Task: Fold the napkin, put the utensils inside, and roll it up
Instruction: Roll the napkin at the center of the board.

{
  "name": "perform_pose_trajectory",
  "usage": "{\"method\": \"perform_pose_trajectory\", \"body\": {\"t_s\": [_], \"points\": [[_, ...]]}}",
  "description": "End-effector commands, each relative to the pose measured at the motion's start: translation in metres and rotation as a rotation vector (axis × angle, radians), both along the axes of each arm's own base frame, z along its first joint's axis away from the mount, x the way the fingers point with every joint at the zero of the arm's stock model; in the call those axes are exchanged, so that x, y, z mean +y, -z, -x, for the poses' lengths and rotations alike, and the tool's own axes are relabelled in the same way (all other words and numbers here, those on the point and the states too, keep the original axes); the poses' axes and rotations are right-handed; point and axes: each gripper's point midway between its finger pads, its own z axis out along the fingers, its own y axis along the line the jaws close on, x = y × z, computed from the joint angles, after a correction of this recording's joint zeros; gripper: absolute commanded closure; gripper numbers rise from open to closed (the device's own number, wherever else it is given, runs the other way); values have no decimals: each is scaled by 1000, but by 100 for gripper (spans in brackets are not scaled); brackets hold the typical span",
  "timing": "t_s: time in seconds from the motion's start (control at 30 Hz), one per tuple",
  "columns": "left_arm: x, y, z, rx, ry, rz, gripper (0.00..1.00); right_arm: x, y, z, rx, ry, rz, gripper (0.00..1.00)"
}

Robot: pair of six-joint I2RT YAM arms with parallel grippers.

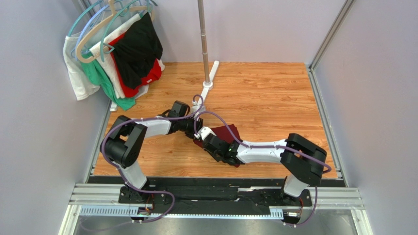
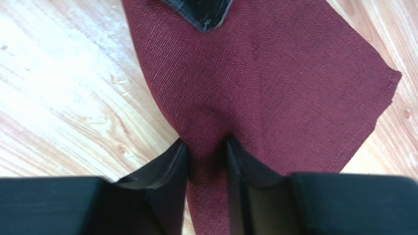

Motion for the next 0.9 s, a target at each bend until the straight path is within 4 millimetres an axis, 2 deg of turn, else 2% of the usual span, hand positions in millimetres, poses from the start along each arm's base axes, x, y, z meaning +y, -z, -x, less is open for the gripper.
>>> {"method": "perform_pose_trajectory", "body": {"t_s": [0.0,0.03,0.1,0.13,0.23,0.33,0.43,0.47,0.5,0.53,0.6,0.63,0.7,0.73,0.8,0.83,0.87], "points": [[2,-3,4,-2,7,-15,55,-20,36,26,164,-3,82,82],[2,-5,3,1,-13,-13,42,-20,36,28,176,1,75,88],[3,-16,-3,-24,-51,-14,22,-18,33,33,208,-3,54,97],[3,-21,-5,-28,-72,-10,16,-17,32,34,219,7,39,99],[8,-38,-15,-71,-148,-21,7,-13,25,39,266,9,-10,100],[22,-45,-23,-80,-225,-36,2,-9,19,45,312,-2,-61,100],[40,-38,-26,-57,-290,-71,2,-7,16,47,355,-17,-109,100],[46,-35,-27,-54,-315,-89,2,-3,14,55,397,-44,-139,100],[53,-38,-30,-63,-341,-87,2,-1,12,56,408,-52,-161,100],[58,-32,-25,-44,-367,-96,2,-2,11,53,421,-46,-179,100],[62,-41,-27,-90,-398,-75,1,0,7,57,468,-60,-223,100],[64,-38,-23,-98,-398,-76,1,-1,6,53,485,-50,-244,100],[57,-55,-20,-155,-353,-7,1,4,-2,58,543,-76,-307,100],[57,-53,-14,-158,-338,2,1,4,-5,53,559,-67,-331,100],[48,-74,-12,-233,-290,87,2,7,-9,57,616,-94,-371,100],[46,-71,-5,-240,-273,100,2,6,-11,53,632,-91,-386,100],[40,-81,-4,-286,-241,152,2,8,-14,57,674,-112,-413,100]]}}
